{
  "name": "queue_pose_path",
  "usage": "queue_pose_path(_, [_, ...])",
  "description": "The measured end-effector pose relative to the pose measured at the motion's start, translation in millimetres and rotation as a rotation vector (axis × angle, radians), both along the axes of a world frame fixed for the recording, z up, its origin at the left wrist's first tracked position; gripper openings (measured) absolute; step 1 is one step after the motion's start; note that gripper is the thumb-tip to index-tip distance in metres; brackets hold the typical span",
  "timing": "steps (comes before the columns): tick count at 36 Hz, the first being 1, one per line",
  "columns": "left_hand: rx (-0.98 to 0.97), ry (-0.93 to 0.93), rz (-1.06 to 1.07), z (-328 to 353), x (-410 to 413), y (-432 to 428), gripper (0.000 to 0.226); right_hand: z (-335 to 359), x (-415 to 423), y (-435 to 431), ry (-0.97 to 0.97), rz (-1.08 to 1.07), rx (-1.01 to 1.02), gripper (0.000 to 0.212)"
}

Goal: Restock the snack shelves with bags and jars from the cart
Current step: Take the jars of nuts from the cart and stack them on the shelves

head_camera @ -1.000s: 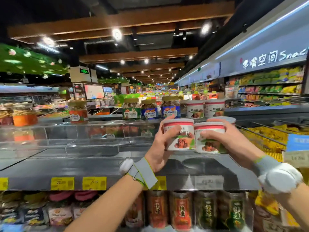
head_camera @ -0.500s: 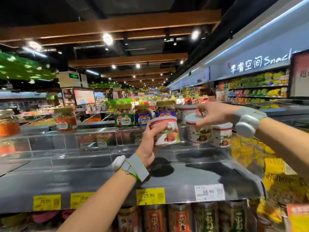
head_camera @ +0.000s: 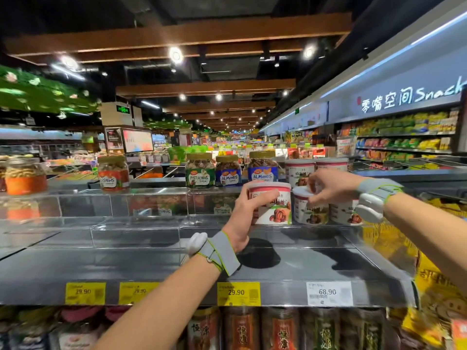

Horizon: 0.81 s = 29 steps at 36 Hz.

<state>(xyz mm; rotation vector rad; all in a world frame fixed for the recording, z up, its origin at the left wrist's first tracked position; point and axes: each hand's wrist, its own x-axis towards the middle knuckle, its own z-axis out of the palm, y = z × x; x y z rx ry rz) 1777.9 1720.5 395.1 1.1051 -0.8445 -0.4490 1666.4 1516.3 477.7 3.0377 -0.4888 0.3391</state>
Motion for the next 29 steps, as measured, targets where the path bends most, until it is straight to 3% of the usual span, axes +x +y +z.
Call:
queue_pose_path(5, [0.004, -0.018, 0.01, -0.6, 0.6, 0.3, 0.065, -0.2, 2.6, -0.2, 0.033, -0.018, 0.001, 0.048])
queue_pose_path(23, [0.031, 0.006, 0.016, -9.9, 1.6, 7.0, 0.062, -5.8, 5.6, -9.9, 0.04, 0.046, 0.065, 0.028])
queue_pose_path(29, [0.032, -0.029, 0.006, -2.1, -4.0, 4.5, 0.062, -6.4, 4.6, -11.5, 0.038, 0.027, 0.093, 0.036])
